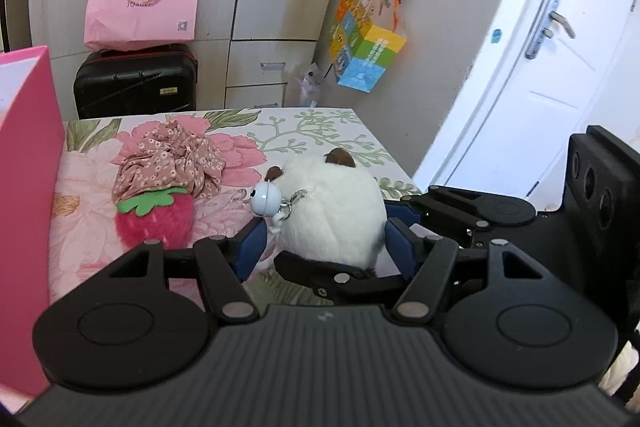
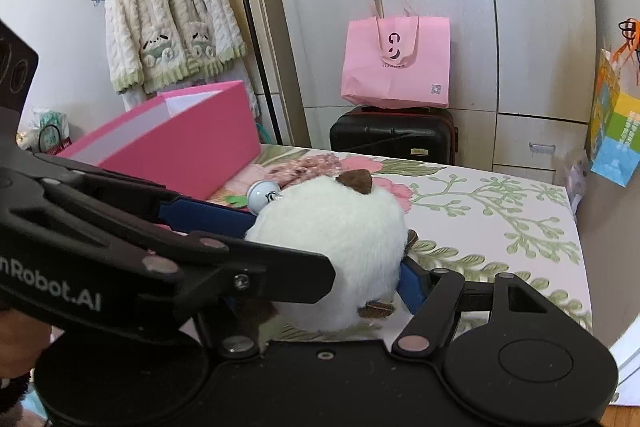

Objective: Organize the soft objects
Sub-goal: 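Lift the white cat plush and carry it over the pink shoebox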

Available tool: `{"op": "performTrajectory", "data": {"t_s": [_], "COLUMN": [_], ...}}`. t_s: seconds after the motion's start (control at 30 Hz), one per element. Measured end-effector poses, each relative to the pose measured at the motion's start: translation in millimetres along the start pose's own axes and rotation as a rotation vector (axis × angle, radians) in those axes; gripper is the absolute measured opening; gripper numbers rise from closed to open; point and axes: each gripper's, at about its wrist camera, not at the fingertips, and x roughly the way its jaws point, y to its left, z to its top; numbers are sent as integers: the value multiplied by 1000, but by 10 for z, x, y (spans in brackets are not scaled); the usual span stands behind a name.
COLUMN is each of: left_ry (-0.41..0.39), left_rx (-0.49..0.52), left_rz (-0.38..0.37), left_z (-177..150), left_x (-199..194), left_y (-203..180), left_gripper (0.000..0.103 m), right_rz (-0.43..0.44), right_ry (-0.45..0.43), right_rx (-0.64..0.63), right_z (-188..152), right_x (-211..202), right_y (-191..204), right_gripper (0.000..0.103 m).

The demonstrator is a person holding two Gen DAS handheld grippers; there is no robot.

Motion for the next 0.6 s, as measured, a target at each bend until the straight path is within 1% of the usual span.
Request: {"op": "performTrajectory", "data": {"t_s": [0.17,0.33,0.4,0.5,0.6], "left_ry": [0,48,59,60,77], "left_rx": [-1,-19,-27,-43,-65], "left_rz": [-8,-8,-3,-5,-12], "left_z": [-94,-187,-232,-295,-301], "left_x": [-255,-517,-644,-857,-1121], "left_y": [-17,23,57,113,195], "left_gripper": [64,64,64,62,62], "right_rz": [-16,-22,-3,11,28], "right_ry": [2,38,63,84,109], "right_rx": [-19,-56,-65,-104,-130], "right_z": [-39,-72,-71,-33,51], "right_x": [-171,-303,-345,-409,-480], "right_y": [249,562,690,891,1112], "right_gripper": [74,74,72,72,72]}}
